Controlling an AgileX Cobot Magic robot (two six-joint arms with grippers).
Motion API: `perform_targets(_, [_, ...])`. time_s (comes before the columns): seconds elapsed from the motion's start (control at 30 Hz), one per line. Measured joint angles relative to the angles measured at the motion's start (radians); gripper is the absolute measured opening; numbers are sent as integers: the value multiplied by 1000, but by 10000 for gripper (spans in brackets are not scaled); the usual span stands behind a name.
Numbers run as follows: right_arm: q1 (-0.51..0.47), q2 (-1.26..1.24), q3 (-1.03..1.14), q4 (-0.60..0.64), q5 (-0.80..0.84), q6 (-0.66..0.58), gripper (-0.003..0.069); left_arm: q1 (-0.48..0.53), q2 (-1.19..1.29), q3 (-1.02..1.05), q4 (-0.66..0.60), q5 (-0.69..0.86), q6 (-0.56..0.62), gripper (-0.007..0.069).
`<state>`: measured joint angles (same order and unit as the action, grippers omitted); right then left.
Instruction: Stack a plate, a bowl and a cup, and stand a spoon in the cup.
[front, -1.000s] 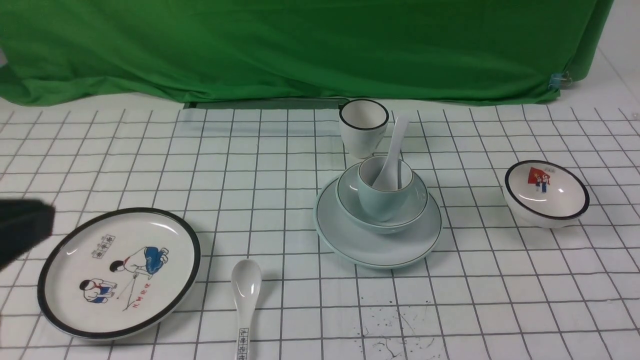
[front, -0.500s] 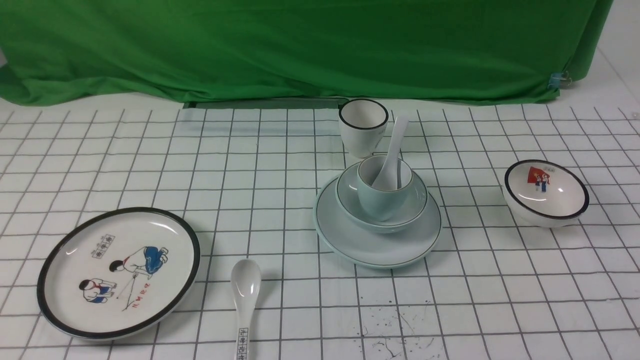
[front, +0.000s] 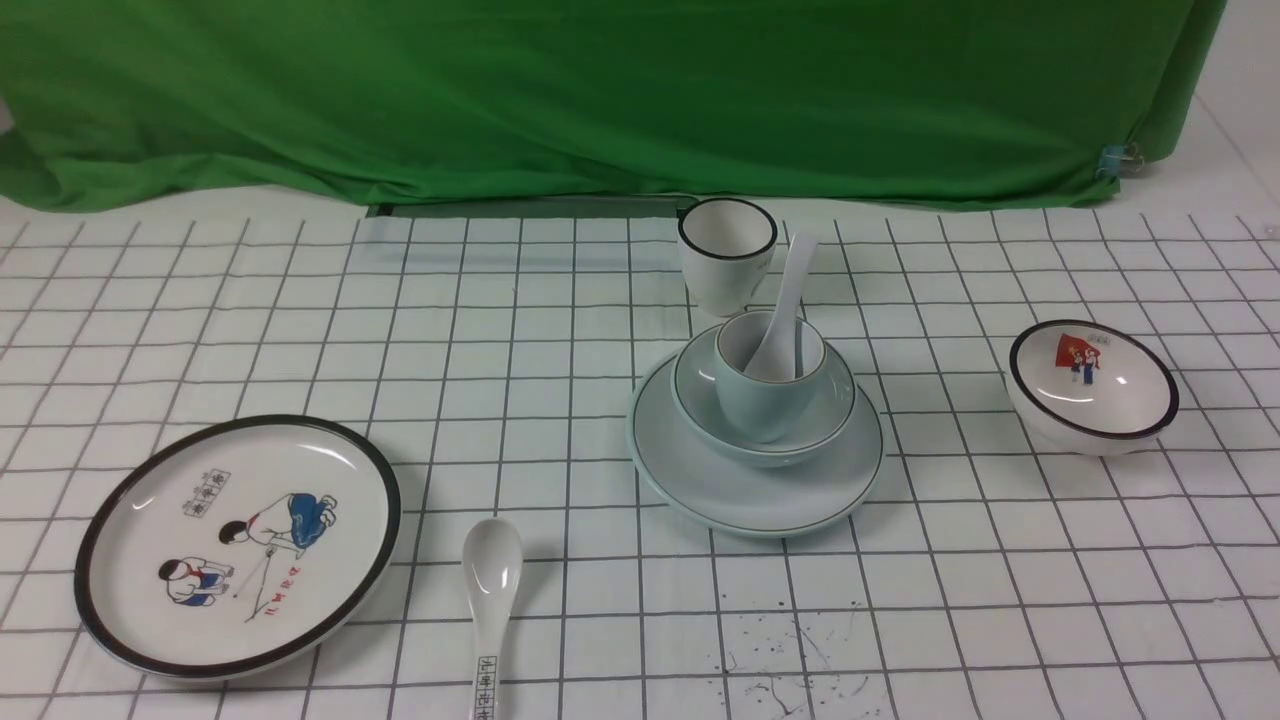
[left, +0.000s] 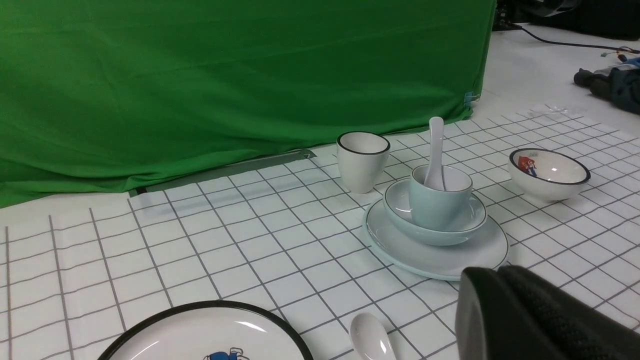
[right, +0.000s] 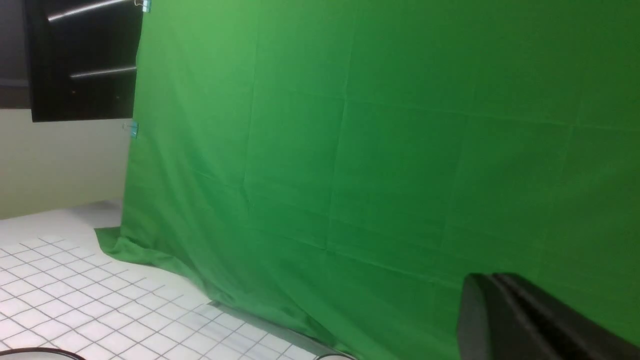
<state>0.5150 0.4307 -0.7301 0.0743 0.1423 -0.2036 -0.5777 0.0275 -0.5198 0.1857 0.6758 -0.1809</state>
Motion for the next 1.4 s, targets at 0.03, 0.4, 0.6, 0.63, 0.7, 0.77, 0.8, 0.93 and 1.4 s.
perform_targets(0.03, [0, 0, 0, 0, 0, 0, 38, 0, 0, 0, 0, 0, 0, -31])
perform_targets(0.4, [-1, -12, 48, 3, -23, 9, 25, 0, 0, 0, 0, 0, 11, -31])
perform_targets(0.6, [-131, -117, 249, 4, -86, 22, 11, 0, 0, 0, 0, 0, 15, -31])
perform_targets(0.63, [-166, -138, 294, 3, -91, 22, 11, 0, 0, 0, 0, 0, 15, -31])
perform_targets(0.7, [-275, -194, 385, 1, -93, 34, 11, 0, 0, 0, 0, 0, 16, -31])
perform_targets(0.77, [-346, -231, 456, -3, -85, 58, 11, 0, 0, 0, 0, 0, 16, -31])
perform_targets(0.8, [-376, -243, 482, -5, -81, 73, 11, 0, 0, 0, 0, 0, 16, -31])
perform_targets(0.93, [-551, -328, 663, -85, -50, 236, 11, 0, 0, 0, 0, 0, 25, -31])
perform_targets(1.4, [-500, -431, 739, -140, 63, 313, 11, 0, 0, 0, 0, 0, 27, -31])
